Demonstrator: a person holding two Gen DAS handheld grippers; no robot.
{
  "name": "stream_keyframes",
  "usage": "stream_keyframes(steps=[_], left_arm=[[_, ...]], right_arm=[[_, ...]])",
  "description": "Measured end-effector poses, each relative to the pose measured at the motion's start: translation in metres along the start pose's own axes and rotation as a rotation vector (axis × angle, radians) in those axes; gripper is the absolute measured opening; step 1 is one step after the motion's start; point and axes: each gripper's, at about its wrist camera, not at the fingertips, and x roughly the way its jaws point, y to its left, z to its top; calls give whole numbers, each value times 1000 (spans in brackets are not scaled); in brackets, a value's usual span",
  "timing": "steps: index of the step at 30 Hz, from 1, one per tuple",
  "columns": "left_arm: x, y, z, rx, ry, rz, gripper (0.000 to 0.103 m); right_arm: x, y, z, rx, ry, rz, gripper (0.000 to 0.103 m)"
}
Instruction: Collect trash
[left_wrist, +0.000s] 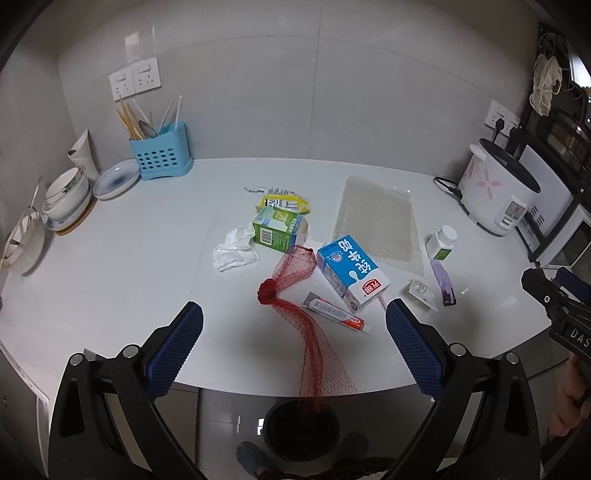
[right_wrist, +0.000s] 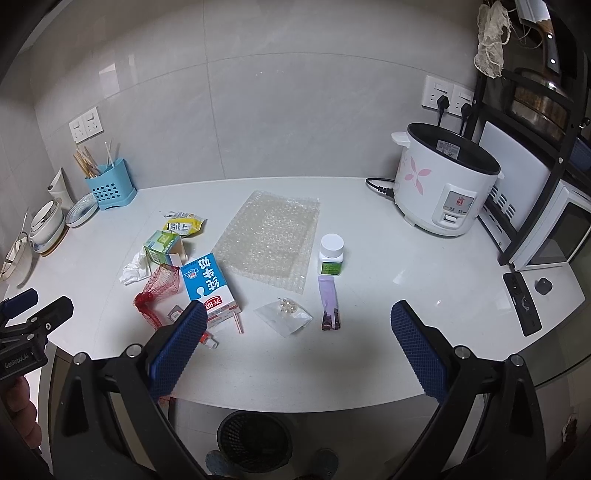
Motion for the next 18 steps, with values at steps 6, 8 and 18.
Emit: stream_keyframes(steps=[6,8,18], left_arm=[[2,-2,1,1,4,-4,97],[2,-1,1,1,4,-5,97],[5,0,2,7,12,-20,97]], right_arm=[[1,-1,1,1,3,-1,96],[1,-1,0,2,3,-2,96],[5,0,4,7,13,-16,96]])
